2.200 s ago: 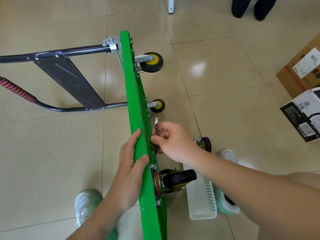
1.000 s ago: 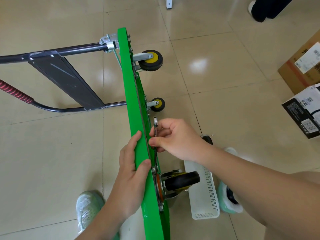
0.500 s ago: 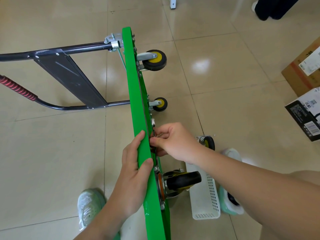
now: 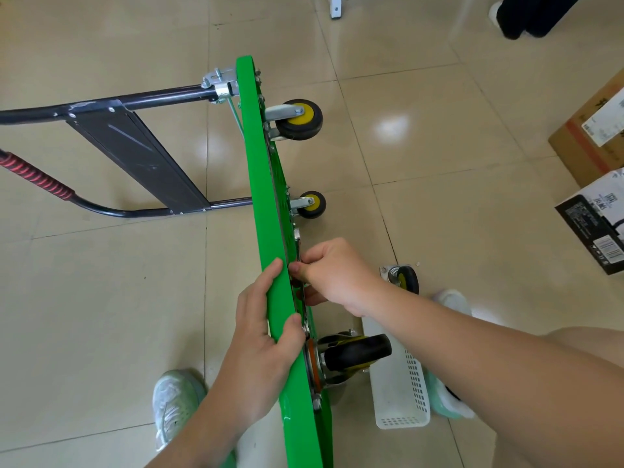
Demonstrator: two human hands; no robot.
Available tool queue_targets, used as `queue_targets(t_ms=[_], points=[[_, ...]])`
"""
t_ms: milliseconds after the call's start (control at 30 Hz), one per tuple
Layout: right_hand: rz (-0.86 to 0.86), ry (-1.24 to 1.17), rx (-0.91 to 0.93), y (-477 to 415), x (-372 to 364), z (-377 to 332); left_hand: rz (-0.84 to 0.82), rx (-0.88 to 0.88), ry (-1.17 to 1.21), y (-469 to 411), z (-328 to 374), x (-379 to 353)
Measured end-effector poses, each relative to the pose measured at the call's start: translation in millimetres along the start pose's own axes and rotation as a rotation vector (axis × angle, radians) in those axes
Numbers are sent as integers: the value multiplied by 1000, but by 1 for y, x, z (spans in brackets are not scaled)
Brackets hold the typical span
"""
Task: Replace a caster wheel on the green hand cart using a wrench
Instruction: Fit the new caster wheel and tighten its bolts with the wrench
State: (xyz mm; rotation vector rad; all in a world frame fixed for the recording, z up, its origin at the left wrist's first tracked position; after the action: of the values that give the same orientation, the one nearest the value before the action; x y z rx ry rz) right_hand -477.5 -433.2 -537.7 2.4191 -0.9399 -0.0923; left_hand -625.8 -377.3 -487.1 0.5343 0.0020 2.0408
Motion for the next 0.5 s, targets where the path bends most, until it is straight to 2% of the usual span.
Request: queue_targets(t_ms=[333, 500], points=[[-48, -52, -88, -8, -3, 5, -31, 6, 17, 0, 0, 1], [-34, -75, 44, -4, 12, -12, -60, 23, 36, 1, -2, 1]])
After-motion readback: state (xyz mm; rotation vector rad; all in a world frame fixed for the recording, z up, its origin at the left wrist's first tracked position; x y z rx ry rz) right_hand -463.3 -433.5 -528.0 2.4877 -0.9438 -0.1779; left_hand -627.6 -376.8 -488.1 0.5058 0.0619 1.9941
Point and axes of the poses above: each hand's wrist, its own y-axis away from the middle knuckle, its own x-axis out of the back of the hand, z = x × y, the point moved 8 cm from there along -y, towards the middle knuckle, and after that the axes turned 1 degree about x, right-handed, at the moved point
